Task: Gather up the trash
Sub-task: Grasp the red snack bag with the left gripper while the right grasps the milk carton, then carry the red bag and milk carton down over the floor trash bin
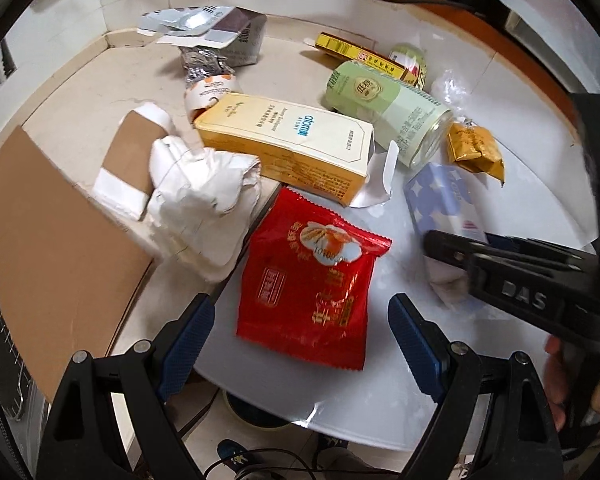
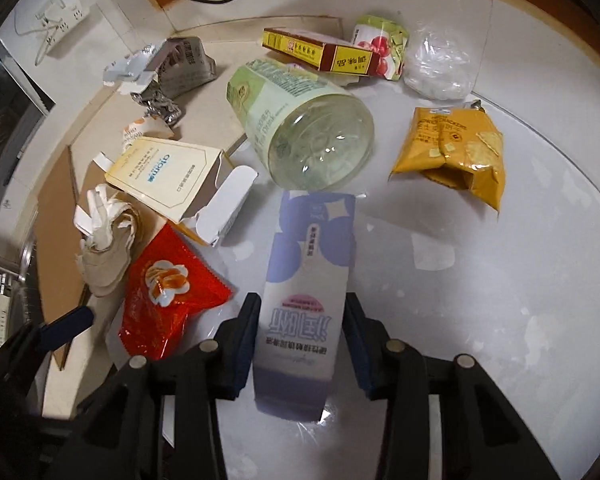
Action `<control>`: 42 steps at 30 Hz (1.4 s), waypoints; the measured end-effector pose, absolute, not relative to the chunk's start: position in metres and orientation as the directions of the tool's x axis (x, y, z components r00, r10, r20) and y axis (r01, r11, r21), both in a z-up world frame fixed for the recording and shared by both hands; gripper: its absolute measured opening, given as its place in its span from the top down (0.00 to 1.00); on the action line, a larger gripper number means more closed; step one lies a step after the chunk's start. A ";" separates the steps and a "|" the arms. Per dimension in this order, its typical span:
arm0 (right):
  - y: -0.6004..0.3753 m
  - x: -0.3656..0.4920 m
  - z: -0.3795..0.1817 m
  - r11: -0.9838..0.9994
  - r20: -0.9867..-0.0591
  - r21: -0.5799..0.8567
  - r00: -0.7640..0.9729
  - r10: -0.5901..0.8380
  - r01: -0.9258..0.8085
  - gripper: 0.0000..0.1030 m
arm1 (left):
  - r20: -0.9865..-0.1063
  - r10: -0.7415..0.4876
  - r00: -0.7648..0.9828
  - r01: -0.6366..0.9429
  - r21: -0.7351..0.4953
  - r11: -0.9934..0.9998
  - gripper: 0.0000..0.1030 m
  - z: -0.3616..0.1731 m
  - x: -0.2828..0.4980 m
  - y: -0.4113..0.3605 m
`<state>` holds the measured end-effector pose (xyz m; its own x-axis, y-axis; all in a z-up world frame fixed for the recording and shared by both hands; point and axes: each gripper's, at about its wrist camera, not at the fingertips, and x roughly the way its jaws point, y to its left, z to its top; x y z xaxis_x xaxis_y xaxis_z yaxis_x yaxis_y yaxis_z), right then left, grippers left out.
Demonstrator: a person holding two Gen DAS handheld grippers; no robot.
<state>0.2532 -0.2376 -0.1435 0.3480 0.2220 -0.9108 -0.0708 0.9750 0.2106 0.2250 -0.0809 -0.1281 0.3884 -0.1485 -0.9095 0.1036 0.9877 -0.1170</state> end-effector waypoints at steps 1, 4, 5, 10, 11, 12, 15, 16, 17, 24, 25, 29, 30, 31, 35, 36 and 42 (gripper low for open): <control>-0.240 0.252 -0.143 0.975 -0.912 0.211 0.346 0.222 -0.069 0.66 | -0.913 -0.141 0.383 0.108 -0.107 0.988 0.16 -0.131 0.229 -0.084; -0.255 0.245 -0.143 0.972 -0.910 0.228 0.343 0.234 -0.057 0.66 | -0.919 -0.123 0.374 0.125 -0.081 0.989 0.16 -0.136 0.236 -0.090; -0.260 0.245 -0.142 0.971 -0.910 0.231 0.340 0.236 -0.056 0.66 | -0.922 -0.115 0.370 0.130 -0.071 0.989 0.16 -0.139 0.239 -0.092; -0.273 0.233 -0.141 0.969 -0.910 0.241 0.336 0.244 -0.052 0.66 | -0.934 -0.081 0.349 0.133 -0.036 0.990 0.16 -0.151 0.251 -0.099; -0.273 0.229 -0.140 0.970 -0.911 0.238 0.335 0.242 -0.053 0.66 | -0.936 -0.079 0.343 0.133 -0.035 0.991 0.16 -0.153 0.252 -0.098; -0.273 0.227 -0.140 0.971 -0.911 0.233 0.337 0.238 -0.055 0.66 | -0.938 -0.078 0.338 0.132 -0.035 0.991 0.16 -0.155 0.254 -0.098; -0.272 0.221 -0.140 0.973 -0.910 0.225 0.345 0.232 -0.061 0.66 | -0.935 -0.064 0.350 0.142 -0.015 0.990 0.16 -0.157 0.259 -0.105; -0.271 0.219 -0.140 0.973 -0.909 0.223 0.347 0.230 -0.063 0.66 | -0.934 -0.064 0.351 0.143 -0.014 0.990 0.16 -0.158 0.261 -0.107; -0.271 0.218 -0.140 0.973 -0.909 0.219 0.349 0.228 -0.064 0.66 | -0.933 -0.061 0.354 0.143 -0.011 0.990 0.16 -0.158 0.263 -0.109; -0.270 0.205 -0.140 0.972 -0.907 0.228 0.349 0.235 -0.060 0.66 | -0.920 -0.072 0.384 0.176 -0.004 0.984 0.44 -0.154 0.256 -0.123; -0.269 0.204 -0.140 0.971 -0.907 0.230 0.348 0.237 -0.061 0.66 | -0.919 -0.071 0.388 0.176 -0.002 0.984 0.50 -0.154 0.257 -0.125; -0.266 0.194 -0.141 0.967 -0.904 0.243 0.345 0.253 -0.071 0.66 | -0.913 -0.062 0.403 0.165 0.006 0.986 0.69 -0.150 0.244 -0.118; -0.265 0.191 -0.141 0.966 -0.903 0.247 0.345 0.257 -0.072 0.66 | -0.913 -0.066 0.404 0.161 -0.001 0.987 0.72 -0.149 0.242 -0.117; -0.264 0.189 -0.140 0.965 -0.902 0.251 0.345 0.261 -0.075 0.66 | -0.912 -0.077 0.403 0.157 -0.014 0.987 0.73 -0.149 0.239 -0.115; -0.257 0.176 -0.135 0.962 -0.892 0.252 0.360 0.273 -0.107 0.66 | -0.903 -0.108 0.416 0.139 -0.054 0.989 0.76 -0.142 0.221 -0.108; -0.254 0.173 -0.132 0.962 -0.890 0.247 0.367 0.272 -0.115 0.66 | -0.900 -0.116 0.421 0.132 -0.065 0.989 0.77 -0.140 0.216 -0.106; -0.242 0.150 -0.118 0.954 -0.869 0.255 0.395 0.298 -0.159 0.66 | -0.873 -0.142 0.466 0.092 -0.112 0.989 0.77 -0.119 0.168 -0.076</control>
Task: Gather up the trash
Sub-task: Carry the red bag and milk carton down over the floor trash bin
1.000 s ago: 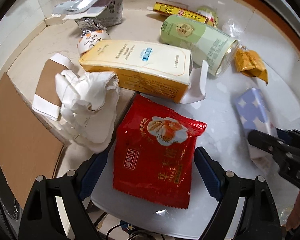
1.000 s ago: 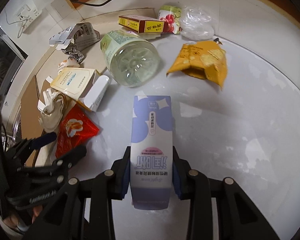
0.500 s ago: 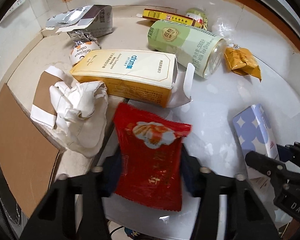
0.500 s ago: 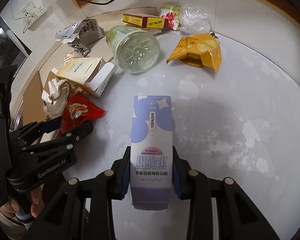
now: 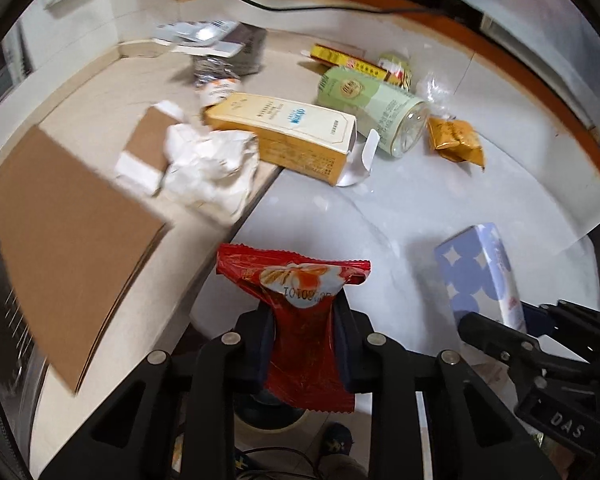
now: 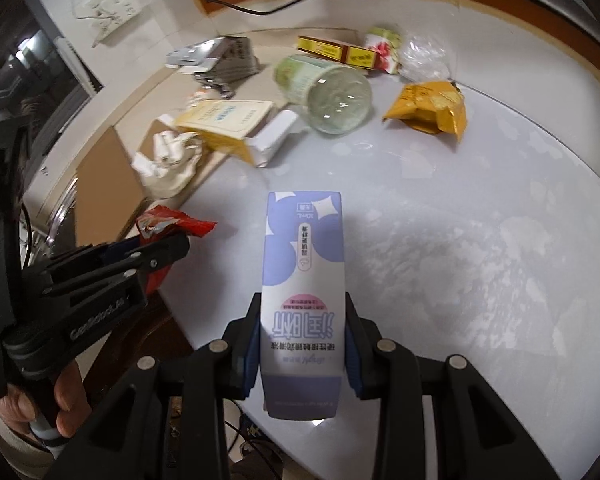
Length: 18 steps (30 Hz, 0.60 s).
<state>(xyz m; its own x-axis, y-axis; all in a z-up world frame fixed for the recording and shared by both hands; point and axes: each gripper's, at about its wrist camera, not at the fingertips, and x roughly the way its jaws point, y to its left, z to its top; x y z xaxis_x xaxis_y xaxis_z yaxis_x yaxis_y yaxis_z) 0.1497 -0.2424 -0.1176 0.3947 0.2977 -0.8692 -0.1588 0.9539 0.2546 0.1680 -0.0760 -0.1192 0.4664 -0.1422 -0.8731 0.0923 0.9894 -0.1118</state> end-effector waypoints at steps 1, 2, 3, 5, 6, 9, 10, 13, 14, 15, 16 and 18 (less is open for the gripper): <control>-0.240 0.146 -0.115 0.951 -0.866 0.261 0.395 0.306 -0.164 0.66 | -0.868 -0.139 0.476 0.084 -0.113 0.990 0.77 -0.115 0.160 -0.073; -0.238 0.143 -0.113 0.949 -0.864 0.267 0.395 0.313 -0.169 0.66 | -0.864 -0.139 0.485 0.076 -0.117 0.990 0.77 -0.111 0.151 -0.069; -0.234 0.138 -0.110 0.946 -0.860 0.272 0.396 0.322 -0.178 0.66 | -0.859 -0.138 0.492 0.067 -0.121 0.990 0.77 -0.108 0.142 -0.066; -0.227 0.131 -0.107 0.941 -0.856 0.275 0.396 0.332 -0.195 0.66 | -0.854 -0.128 0.504 0.045 -0.122 0.992 0.77 -0.102 0.120 -0.056; -0.222 0.125 -0.105 0.939 -0.854 0.273 0.395 0.337 -0.210 0.66 | -0.853 -0.120 0.509 0.031 -0.120 0.992 0.77 -0.101 0.112 -0.051; -0.207 0.111 -0.105 0.929 -0.855 0.269 0.381 0.352 -0.254 0.66 | -0.851 -0.080 0.518 -0.012 -0.101 0.995 0.77 -0.101 0.086 -0.038; -0.203 0.106 -0.105 0.926 -0.856 0.266 0.375 0.355 -0.268 0.66 | -0.852 -0.067 0.519 -0.022 -0.092 0.996 0.77 -0.102 0.079 -0.034; -0.185 0.089 -0.107 0.912 -0.862 0.244 0.357 0.359 -0.328 0.66 | -0.863 -0.050 0.502 -0.046 -0.085 0.995 0.77 -0.109 0.061 -0.021; -0.180 0.084 -0.107 0.908 -0.864 0.240 0.352 0.361 -0.343 0.66 | -0.869 -0.045 0.493 -0.056 -0.083 0.995 0.77 -0.113 0.054 -0.016; -0.172 0.077 -0.109 0.901 -0.866 0.231 0.343 0.363 -0.367 0.66 | -0.875 -0.037 0.483 -0.064 -0.078 0.995 0.77 -0.118 0.049 -0.013; -0.168 0.072 -0.111 0.895 -0.868 0.228 0.336 0.365 -0.382 0.66 | -0.879 -0.028 0.477 -0.070 -0.070 0.995 0.77 -0.122 0.044 -0.010; -0.157 0.061 -0.116 0.884 -0.875 0.227 0.314 0.369 -0.408 0.66 | -0.892 -0.013 0.453 -0.084 -0.057 0.995 0.77 -0.134 0.033 -0.005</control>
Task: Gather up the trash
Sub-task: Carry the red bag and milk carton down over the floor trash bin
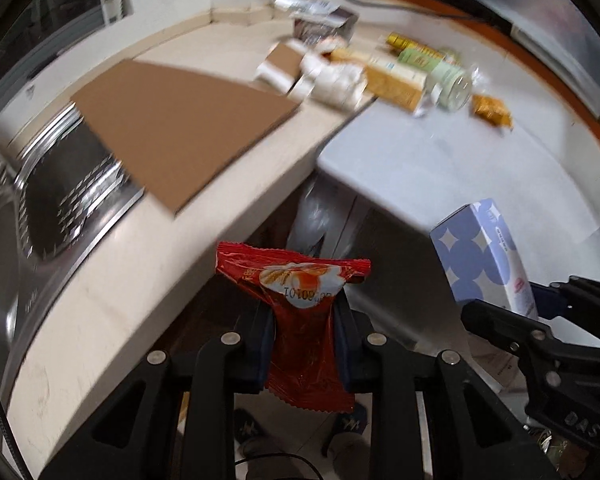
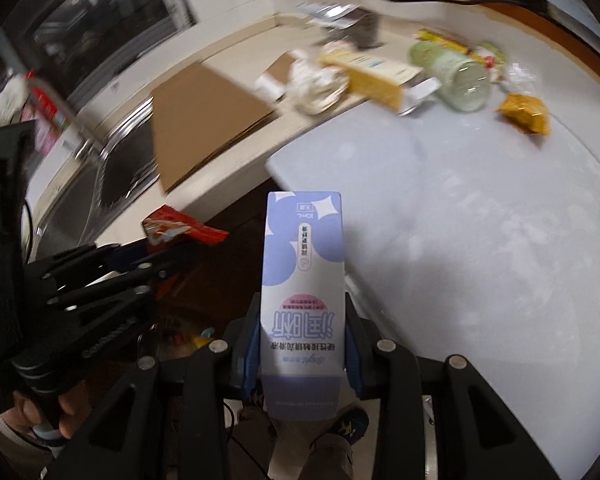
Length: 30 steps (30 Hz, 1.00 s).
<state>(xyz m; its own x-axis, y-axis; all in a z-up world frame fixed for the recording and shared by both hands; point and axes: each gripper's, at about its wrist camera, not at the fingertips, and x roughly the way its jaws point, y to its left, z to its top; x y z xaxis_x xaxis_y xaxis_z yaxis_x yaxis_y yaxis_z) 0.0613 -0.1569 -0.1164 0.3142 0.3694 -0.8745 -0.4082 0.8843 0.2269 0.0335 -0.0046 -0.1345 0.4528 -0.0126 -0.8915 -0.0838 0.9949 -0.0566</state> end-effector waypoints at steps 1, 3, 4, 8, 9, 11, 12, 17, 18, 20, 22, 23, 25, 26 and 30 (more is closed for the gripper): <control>-0.152 0.057 -0.120 0.879 -0.879 0.226 0.301 0.370 -0.420 0.66 | -0.896 -0.011 0.443 -0.088 -0.056 0.995 0.77 -0.140 0.029 -0.003; -0.143 0.047 -0.129 0.868 -0.887 0.226 0.276 0.371 -0.441 0.66 | -0.908 -0.003 0.420 -0.098 -0.049 0.994 0.77 -0.154 0.019 0.002; -0.138 0.044 -0.135 0.864 -0.893 0.226 0.258 0.368 -0.450 0.66 | -0.912 -0.001 0.410 -0.099 -0.046 0.994 0.77 -0.160 0.016 0.003; -0.126 0.036 -0.161 0.862 -0.914 0.209 0.222 0.341 -0.462 0.66 | -0.926 0.010 0.377 -0.111 -0.035 0.993 0.76 -0.187 0.006 0.010; -0.124 0.034 -0.165 0.863 -0.916 0.206 0.218 0.336 -0.462 0.66 | -0.930 0.008 0.368 -0.114 -0.036 0.993 0.76 -0.194 0.005 0.012; -0.120 0.031 -0.182 0.865 -0.926 0.190 0.208 0.315 -0.464 0.66 | -0.937 0.004 0.348 -0.117 -0.039 0.992 0.76 -0.210 0.003 0.015; -0.118 0.029 -0.191 0.866 -0.930 0.180 0.207 0.305 -0.467 0.66 | -0.940 -0.001 0.341 -0.118 -0.043 0.992 0.76 -0.217 0.003 0.017; -0.116 0.020 -0.244 0.868 -0.937 0.187 0.182 0.299 -0.460 0.66 | -0.950 -0.037 0.311 -0.110 -0.075 0.991 0.76 -0.263 0.006 0.021; -0.117 0.019 -0.256 0.871 -0.938 0.188 0.181 0.297 -0.453 0.66 | -0.951 -0.041 0.306 -0.107 -0.077 0.991 0.76 -0.273 0.007 0.020; -0.120 0.020 -0.285 0.886 -0.943 0.188 0.173 0.283 -0.424 0.66 | -0.955 -0.054 0.291 -0.096 -0.085 0.992 0.76 -0.296 0.011 0.018; -0.121 0.022 -0.309 0.899 -0.948 0.195 0.159 0.276 -0.392 0.66 | -0.959 -0.060 0.278 -0.078 -0.085 0.993 0.75 -0.320 0.014 0.015; -0.122 0.025 -0.325 0.906 -0.949 0.206 0.151 0.277 -0.371 0.66 | -0.960 -0.060 0.275 -0.063 -0.080 0.995 0.75 -0.333 0.016 0.013; -0.127 0.030 -0.351 0.917 -0.952 0.210 0.143 0.271 -0.339 0.66 | -0.963 -0.055 0.265 -0.038 -0.068 0.997 0.75 -0.358 0.022 0.008; -0.130 0.033 -0.360 0.921 -0.954 0.208 0.140 0.266 -0.328 0.66 | -0.965 -0.058 0.256 -0.031 -0.068 0.997 0.75 -0.369 0.024 0.007; -0.141 0.046 -0.407 0.938 -0.958 0.223 0.121 0.262 -0.265 0.66 | -0.974 -0.068 0.217 -0.011 -0.072 0.997 0.73 -0.414 0.036 0.006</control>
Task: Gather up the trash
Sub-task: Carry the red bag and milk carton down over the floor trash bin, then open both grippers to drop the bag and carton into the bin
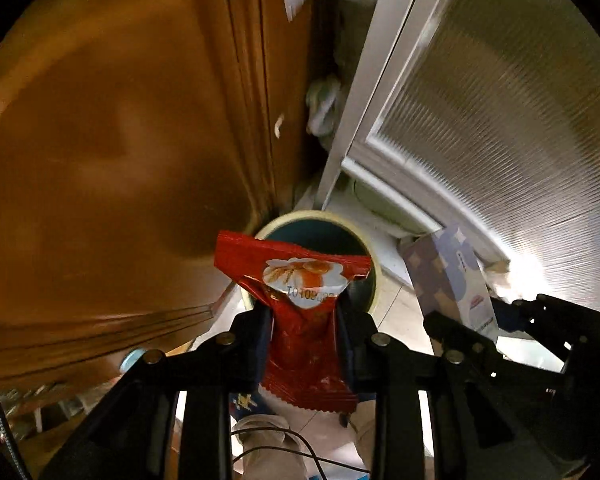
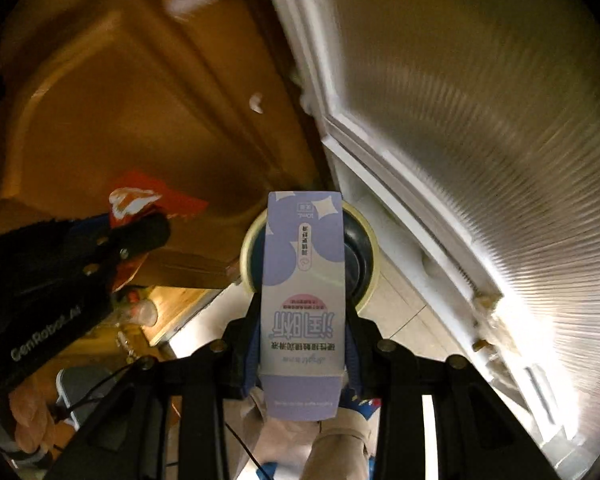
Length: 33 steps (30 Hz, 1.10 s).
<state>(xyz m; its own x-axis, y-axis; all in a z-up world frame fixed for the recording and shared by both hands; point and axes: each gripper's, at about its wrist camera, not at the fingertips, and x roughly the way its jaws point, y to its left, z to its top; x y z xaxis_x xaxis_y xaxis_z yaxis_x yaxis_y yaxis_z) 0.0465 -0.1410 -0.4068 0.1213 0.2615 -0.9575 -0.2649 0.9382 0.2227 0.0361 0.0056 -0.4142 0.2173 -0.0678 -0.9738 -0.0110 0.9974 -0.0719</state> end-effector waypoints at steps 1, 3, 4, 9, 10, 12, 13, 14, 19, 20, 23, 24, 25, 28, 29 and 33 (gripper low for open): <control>-0.142 0.050 -0.419 0.940 -0.958 0.224 0.121 0.261 -0.258 0.66 | -0.975 -0.065 0.213 -0.006 -0.068 0.998 0.73 -0.424 0.039 0.005; -0.144 0.055 -0.437 0.942 -0.960 0.215 0.121 0.252 -0.257 0.66 | -0.978 -0.064 0.199 0.003 -0.064 0.998 0.73 -0.443 0.046 0.006; -0.144 0.058 -0.445 0.943 -0.961 0.213 0.118 0.249 -0.254 0.66 | -0.979 -0.062 0.194 0.007 -0.062 0.998 0.72 -0.453 0.050 0.006; -0.134 0.064 -0.476 0.945 -0.963 0.205 0.120 0.241 -0.256 0.66 | -0.982 -0.054 0.181 0.020 -0.052 0.998 0.70 -0.479 0.059 0.006; -0.134 0.066 -0.482 0.945 -0.964 0.203 0.118 0.239 -0.255 0.66 | -0.983 -0.053 0.176 0.023 -0.050 0.998 0.69 -0.484 0.061 0.005; -0.131 0.070 -0.491 0.946 -0.965 0.204 0.112 0.238 -0.253 0.66 | -0.984 -0.054 0.172 0.026 -0.051 0.998 0.68 -0.490 0.063 0.003; -0.131 0.071 -0.494 0.946 -0.965 0.205 0.111 0.238 -0.252 0.66 | -0.984 -0.055 0.172 0.030 -0.050 0.998 0.67 -0.493 0.064 0.003; -0.131 0.071 -0.496 0.945 -0.964 0.208 0.109 0.241 -0.252 0.66 | -0.984 -0.053 0.172 0.035 -0.048 0.998 0.66 -0.492 0.064 0.004; -0.130 0.075 -0.500 0.944 -0.963 0.211 0.113 0.245 -0.252 0.65 | -0.982 -0.042 0.183 0.058 -0.032 0.998 0.53 -0.489 0.061 -0.002; -0.132 0.074 -0.500 0.944 -0.963 0.209 0.115 0.244 -0.254 0.65 | -0.982 -0.041 0.183 0.061 -0.030 0.998 0.52 -0.488 0.062 -0.002; -0.125 0.065 -0.494 0.940 -0.959 0.212 0.131 0.253 -0.268 0.65 | -0.984 -0.030 0.177 0.061 -0.020 0.998 0.46 -0.492 0.065 -0.001; -0.124 0.066 -0.493 0.937 -0.957 0.212 0.134 0.256 -0.278 0.64 | -0.984 -0.026 0.177 0.060 -0.015 0.998 0.43 -0.492 0.065 0.000; -0.123 0.067 -0.495 0.934 -0.956 0.215 0.134 0.261 -0.285 0.63 | -0.984 -0.022 0.178 0.059 -0.012 0.998 0.38 -0.491 0.064 0.000; -0.121 0.069 -0.493 0.928 -0.953 0.220 0.138 0.271 -0.299 0.53 | -0.983 -0.020 0.184 0.053 -0.010 0.999 0.29 -0.487 0.064 0.004; -0.120 0.071 -0.493 0.928 -0.953 0.217 0.141 0.269 -0.303 0.52 | -0.983 -0.020 0.183 0.052 -0.011 0.999 0.26 -0.486 0.064 0.005; -0.120 0.074 -0.491 0.929 -0.953 0.215 0.142 0.266 -0.300 0.50 | -0.982 -0.025 0.189 0.056 -0.014 0.998 0.21 -0.482 0.062 0.005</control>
<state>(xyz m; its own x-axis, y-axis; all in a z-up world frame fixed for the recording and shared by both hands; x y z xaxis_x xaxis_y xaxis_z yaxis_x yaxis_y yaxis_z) 0.0744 -0.1197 -0.4905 0.1424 0.2662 -0.9533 -0.3005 0.9293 0.2146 0.0620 0.0054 -0.4818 0.1888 -0.0249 -0.9817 0.0565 0.9983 -0.0145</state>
